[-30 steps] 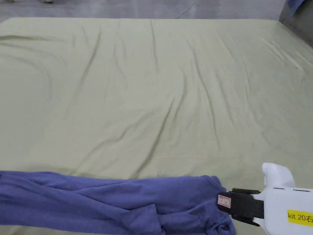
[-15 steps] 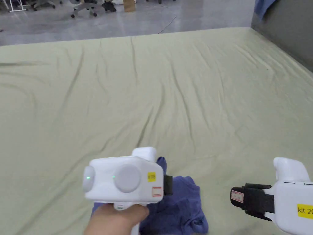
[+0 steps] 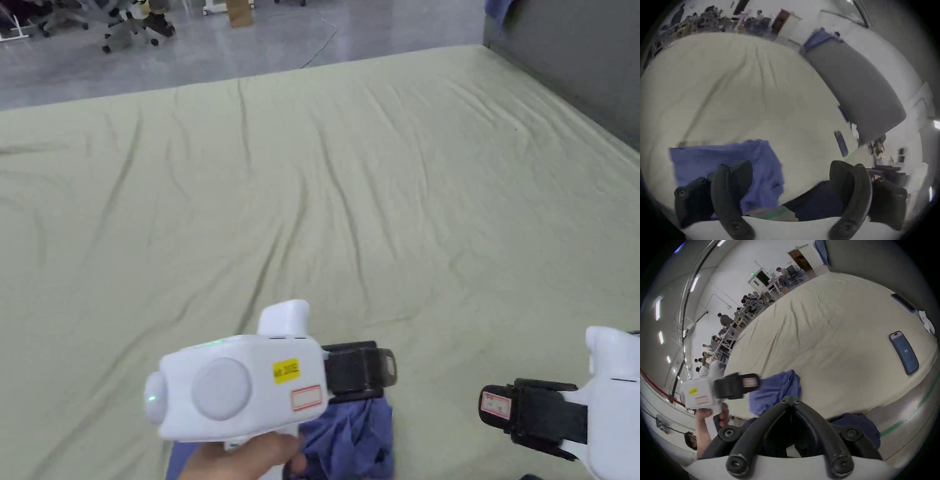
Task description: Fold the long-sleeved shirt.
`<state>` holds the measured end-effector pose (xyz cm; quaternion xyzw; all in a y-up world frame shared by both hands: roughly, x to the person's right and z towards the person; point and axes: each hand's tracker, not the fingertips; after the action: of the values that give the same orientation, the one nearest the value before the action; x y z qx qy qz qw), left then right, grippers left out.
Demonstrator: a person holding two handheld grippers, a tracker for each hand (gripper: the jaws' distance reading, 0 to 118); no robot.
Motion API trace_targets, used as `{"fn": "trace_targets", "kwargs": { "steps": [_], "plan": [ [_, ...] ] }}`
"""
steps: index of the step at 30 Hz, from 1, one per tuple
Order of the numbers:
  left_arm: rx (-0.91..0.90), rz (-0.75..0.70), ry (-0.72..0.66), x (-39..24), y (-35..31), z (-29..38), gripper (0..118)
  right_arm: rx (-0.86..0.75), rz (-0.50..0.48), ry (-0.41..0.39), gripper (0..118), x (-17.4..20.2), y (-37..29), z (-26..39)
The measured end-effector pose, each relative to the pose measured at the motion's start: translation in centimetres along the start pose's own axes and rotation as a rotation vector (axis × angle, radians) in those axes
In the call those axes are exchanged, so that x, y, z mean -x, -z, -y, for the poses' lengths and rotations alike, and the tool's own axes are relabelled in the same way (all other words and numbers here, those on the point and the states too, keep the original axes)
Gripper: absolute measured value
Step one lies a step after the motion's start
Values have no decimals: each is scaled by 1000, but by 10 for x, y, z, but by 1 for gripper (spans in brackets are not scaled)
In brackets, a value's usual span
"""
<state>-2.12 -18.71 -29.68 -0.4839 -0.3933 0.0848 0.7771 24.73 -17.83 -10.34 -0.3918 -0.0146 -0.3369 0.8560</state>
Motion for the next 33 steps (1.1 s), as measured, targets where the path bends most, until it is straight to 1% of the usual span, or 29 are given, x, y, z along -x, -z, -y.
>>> {"fn": "trace_targets", "kwargs": {
  "steps": [1, 2, 3, 4, 5, 6, 7, 9, 10, 12, 13, 15, 17, 18, 19, 20, 21, 23, 25, 26, 27, 28, 29, 30, 31, 33],
  "plan": [
    [-56, -59, -32, 9, -17, 1, 97, -7, -10, 0, 0, 1, -1, -1],
    [-114, -135, -58, 18, -31, 4, 84, -13, -18, -1, 0, 2, -1, -2],
    [-159, -258, -82, 23, -39, 5, 31, -17, -24, -2, 0, 2, 0, -2],
    [-157, -401, -90, 29, -36, 9, 0, -17, -25, -1, 0, 2, 1, -2],
    [-148, -536, -71, 33, -31, 14, 0, -14, -26, -1, 0, 2, 3, -2],
    [-75, -523, -46, 36, -19, 19, 0, -6, -28, -3, 0, 1, 5, -3],
    [4, -421, -18, 34, -2, 23, 0, -1, -29, -4, 0, 1, 7, -2],
    [87, -321, -60, 25, 26, 31, 0, 7, -26, 0, 0, 0, 9, 0],
    [121, -296, -33, 15, 47, 36, 0, 8, -23, 6, 0, -1, 10, 0],
    [212, -321, 79, -2, 89, 44, 0, 3, -14, 18, 0, -2, 8, 1],
    [262, -315, 102, -10, 112, 49, 0, 1, -6, 20, 0, -2, 6, 2],
    [321, -255, 95, -25, 145, 54, 0, 1, 8, 17, 0, -3, 2, 2],
    [338, -158, 74, -40, 158, 52, 0, -2, 24, 10, 0, -3, -3, 0],
    [346, -41, 32, -44, 155, 44, 0, -6, 31, 8, 0, -3, -6, -1],
    [312, 60, -28, -45, 141, 35, 0, -15, 39, 6, 0, -5, -10, -3],
    [267, 83, -53, -46, 131, 28, 0, -25, 48, 7, 0, -6, -13, -5],
    [212, 81, -43, -44, 113, 20, 0, -41, 59, 11, 0, -7, -16, -8],
    [120, 51, -7, -28, 72, 6, 0, -74, 70, 21, 0, -8, -19, -13],
    [47, 22, -33, 6, 29, -12, 0, -80, 74, 21, 0, -5, -11, -19],
    [35, -27, -101, 20, 13, -19, 0, -77, 72, 15, 0, -2, -6, -21],
    [-54, -101, -218, 40, -7, -27, 0, -66, 57, 2, 0, 3, 4, -23],
    [-131, -134, -274, 57, -25, -34, 0, -45, 31, -9, 0, 11, 16, -24],
    [-155, -150, -244, 70, -38, -38, 0, -25, 3, -18, 0, 18, 28, -24],
    [-135, -185, -185, 83, -51, -41, 0, 1, -27, -27, 0, 27, 44, -24],
    [-106, -254, -165, 97, -63, -40, 0, 37, -48, -39, 0, 37, 60, -24],
    [-105, -326, -173, 120, -81, -30, 0, 94, -78, -69, 0, 52, 89, -23]
  ]
}}
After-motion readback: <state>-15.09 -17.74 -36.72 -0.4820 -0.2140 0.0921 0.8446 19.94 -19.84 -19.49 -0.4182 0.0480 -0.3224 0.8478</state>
